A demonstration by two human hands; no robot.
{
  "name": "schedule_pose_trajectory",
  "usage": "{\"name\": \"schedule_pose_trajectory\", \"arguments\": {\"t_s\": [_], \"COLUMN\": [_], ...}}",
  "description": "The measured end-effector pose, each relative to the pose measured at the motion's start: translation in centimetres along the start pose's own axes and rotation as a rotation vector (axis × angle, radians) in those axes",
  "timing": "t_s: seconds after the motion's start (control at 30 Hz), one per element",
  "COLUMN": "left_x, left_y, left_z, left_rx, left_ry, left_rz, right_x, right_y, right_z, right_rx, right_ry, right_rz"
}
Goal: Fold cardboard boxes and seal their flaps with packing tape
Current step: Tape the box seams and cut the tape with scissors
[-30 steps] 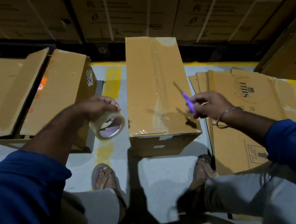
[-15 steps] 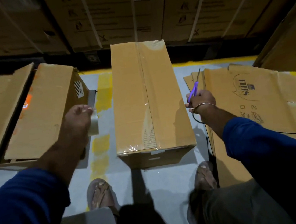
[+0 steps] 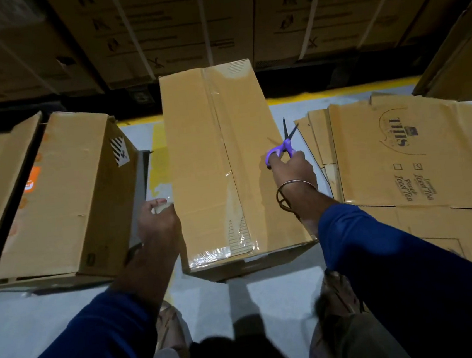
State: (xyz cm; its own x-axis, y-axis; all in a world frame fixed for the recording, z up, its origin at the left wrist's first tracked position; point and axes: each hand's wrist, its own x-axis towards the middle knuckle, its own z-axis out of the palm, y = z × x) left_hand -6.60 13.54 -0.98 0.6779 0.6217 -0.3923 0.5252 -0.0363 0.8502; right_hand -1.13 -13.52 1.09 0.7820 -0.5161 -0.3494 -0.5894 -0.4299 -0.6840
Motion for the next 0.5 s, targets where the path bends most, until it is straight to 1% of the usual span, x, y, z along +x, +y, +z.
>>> {"name": "schedule_pose_trajectory", "arguments": {"t_s": [0.1,0.17,0.23,0.37,0.43,0.5], "left_x": [-3.4,-6.0,-9.4,-16.8,-19.5,-21.1], "left_y": [-0.1,-0.7,-1.4,-4.1,-4.8,-5.0], "left_z": [0.1,0.7,1.7,4.6,6.3,7.6], "left_rx": [-0.174,-0.329,-0.442,-0.632,-0.634,-0.609], "left_ry": [0.012,0.086,0.120,0.043,0.034,0.018], "left_rz": [-0.099,-0.161,-0.215,-0.407,-0.502,-0.547], "right_x": [1.4,3.0,4.8,7.2,7.4,7.0], "right_y": [-1.2,-2.5,-3.6,-5.1,-5.7,-5.7], "right_z": [-1.2,-2.3,-3.2,-4.9,-4.7,-4.0], "right_rx": [-0.106,-0.187,-0.239,-0.337,-0.422,-0.450], "right_ry": [-0.031,-0.072,-0.122,-0.259,-0.326,-0.381], "right_rz": [-0.135,-0.261,-0.396,-0.620,-0.686,-0.717]}}
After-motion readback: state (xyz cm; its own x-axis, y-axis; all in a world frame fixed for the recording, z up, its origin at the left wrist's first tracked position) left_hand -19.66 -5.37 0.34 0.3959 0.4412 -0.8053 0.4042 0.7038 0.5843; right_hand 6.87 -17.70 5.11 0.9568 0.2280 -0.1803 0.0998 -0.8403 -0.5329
